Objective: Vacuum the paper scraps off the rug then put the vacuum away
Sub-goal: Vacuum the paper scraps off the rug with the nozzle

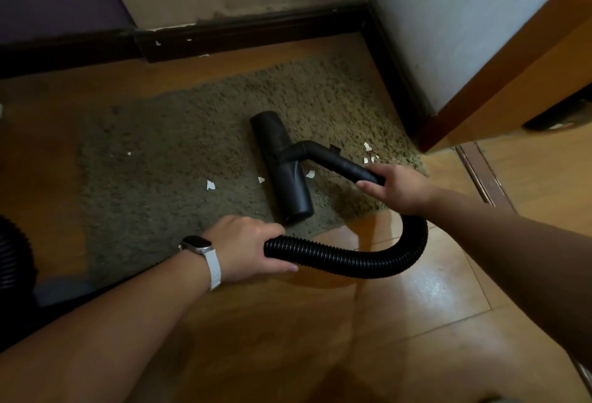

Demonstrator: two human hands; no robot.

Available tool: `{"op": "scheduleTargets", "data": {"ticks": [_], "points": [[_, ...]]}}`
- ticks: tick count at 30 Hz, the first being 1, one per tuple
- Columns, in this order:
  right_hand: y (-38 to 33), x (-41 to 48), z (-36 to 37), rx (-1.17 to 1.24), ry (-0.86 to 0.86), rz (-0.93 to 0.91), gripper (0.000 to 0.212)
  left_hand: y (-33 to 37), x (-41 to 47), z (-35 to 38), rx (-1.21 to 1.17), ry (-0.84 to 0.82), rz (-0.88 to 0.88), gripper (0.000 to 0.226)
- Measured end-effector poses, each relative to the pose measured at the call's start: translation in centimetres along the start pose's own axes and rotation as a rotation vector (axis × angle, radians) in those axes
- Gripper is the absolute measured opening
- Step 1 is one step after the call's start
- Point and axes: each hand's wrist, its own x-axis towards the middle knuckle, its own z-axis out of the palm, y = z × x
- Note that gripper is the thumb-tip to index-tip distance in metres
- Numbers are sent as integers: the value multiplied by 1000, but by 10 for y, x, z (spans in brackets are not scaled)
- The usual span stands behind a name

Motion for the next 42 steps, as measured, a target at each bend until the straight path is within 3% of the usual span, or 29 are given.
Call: {"op": "scheduleTargets", "data": {"ticks": [5, 16, 26, 32, 37, 42], "points": [[14, -14, 12, -29, -42, 22, 24, 4, 2, 7, 20, -19, 25, 55], [57, -52, 19, 146, 65, 298, 21, 22, 21, 16, 55, -24, 87, 56], [8, -22, 22, 37, 45, 76, 20, 4, 3, 15, 73, -42, 55, 53], [-28, 4, 19, -102, 4, -59, 30, -4, -11, 12, 58, -33, 44, 50], [-52, 23, 21, -184, -65, -87, 35, -10, -22, 14, 63, -47, 13, 51], [-31, 19, 18, -89, -65, -33, 30, -11, -22, 14, 45, -20, -22, 56]]}}
